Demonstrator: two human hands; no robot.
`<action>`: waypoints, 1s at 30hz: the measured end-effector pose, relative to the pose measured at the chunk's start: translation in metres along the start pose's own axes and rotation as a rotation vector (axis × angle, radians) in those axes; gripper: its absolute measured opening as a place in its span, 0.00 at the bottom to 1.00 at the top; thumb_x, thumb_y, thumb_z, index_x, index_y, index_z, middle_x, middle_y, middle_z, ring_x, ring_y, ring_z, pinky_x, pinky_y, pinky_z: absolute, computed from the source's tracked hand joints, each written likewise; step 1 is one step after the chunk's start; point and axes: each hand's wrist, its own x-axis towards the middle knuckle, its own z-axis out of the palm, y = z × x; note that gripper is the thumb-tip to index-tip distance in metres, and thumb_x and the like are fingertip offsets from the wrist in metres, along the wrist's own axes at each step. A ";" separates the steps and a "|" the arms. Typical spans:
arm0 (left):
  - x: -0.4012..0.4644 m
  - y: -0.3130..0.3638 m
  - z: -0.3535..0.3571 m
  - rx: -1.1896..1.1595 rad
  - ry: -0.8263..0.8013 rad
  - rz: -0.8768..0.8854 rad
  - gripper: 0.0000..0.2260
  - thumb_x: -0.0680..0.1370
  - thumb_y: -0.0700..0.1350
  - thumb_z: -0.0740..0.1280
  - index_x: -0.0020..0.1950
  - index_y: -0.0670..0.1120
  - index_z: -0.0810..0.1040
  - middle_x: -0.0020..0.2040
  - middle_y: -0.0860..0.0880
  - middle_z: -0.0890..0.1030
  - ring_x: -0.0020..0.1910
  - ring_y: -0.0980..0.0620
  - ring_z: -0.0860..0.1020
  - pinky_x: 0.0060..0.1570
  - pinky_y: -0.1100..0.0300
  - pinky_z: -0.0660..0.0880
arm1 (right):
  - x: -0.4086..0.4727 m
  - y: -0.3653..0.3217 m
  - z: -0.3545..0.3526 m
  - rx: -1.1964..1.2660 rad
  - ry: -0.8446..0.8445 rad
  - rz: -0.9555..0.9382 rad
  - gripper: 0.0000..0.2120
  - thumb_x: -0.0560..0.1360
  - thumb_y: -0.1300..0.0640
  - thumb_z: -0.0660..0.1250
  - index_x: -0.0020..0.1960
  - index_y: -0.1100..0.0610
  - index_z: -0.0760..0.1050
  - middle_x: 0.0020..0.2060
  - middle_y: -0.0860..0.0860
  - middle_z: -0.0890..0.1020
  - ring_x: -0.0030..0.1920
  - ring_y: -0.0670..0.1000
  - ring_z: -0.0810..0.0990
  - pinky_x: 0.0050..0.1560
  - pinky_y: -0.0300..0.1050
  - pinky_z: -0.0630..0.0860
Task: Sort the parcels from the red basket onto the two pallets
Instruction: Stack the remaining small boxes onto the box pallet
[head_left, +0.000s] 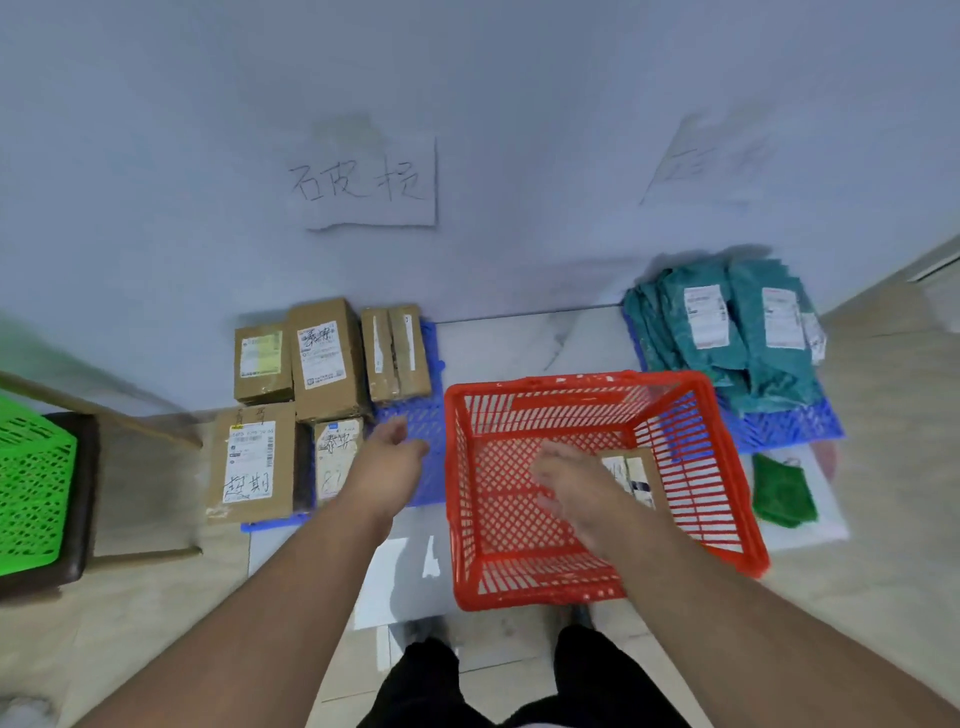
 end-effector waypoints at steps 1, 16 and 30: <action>-0.006 0.006 0.017 -0.012 -0.007 0.014 0.22 0.83 0.40 0.65 0.77 0.47 0.72 0.73 0.50 0.76 0.63 0.48 0.80 0.54 0.54 0.80 | 0.001 0.008 -0.022 0.021 0.040 0.019 0.11 0.83 0.54 0.64 0.47 0.45 0.83 0.32 0.39 0.87 0.35 0.44 0.88 0.34 0.41 0.82; -0.015 -0.026 0.236 0.023 -0.099 -0.172 0.28 0.82 0.43 0.67 0.82 0.45 0.65 0.73 0.49 0.77 0.66 0.47 0.79 0.63 0.55 0.74 | 0.069 0.064 -0.218 -0.160 0.172 0.124 0.11 0.74 0.62 0.65 0.50 0.60 0.85 0.48 0.59 0.89 0.52 0.64 0.88 0.62 0.67 0.82; 0.070 -0.092 0.338 0.163 -0.246 -0.246 0.29 0.83 0.51 0.64 0.83 0.44 0.62 0.80 0.44 0.70 0.69 0.45 0.74 0.58 0.60 0.67 | 0.179 0.105 -0.200 -0.460 0.222 0.245 0.07 0.80 0.65 0.61 0.54 0.58 0.76 0.38 0.49 0.78 0.35 0.48 0.77 0.27 0.38 0.67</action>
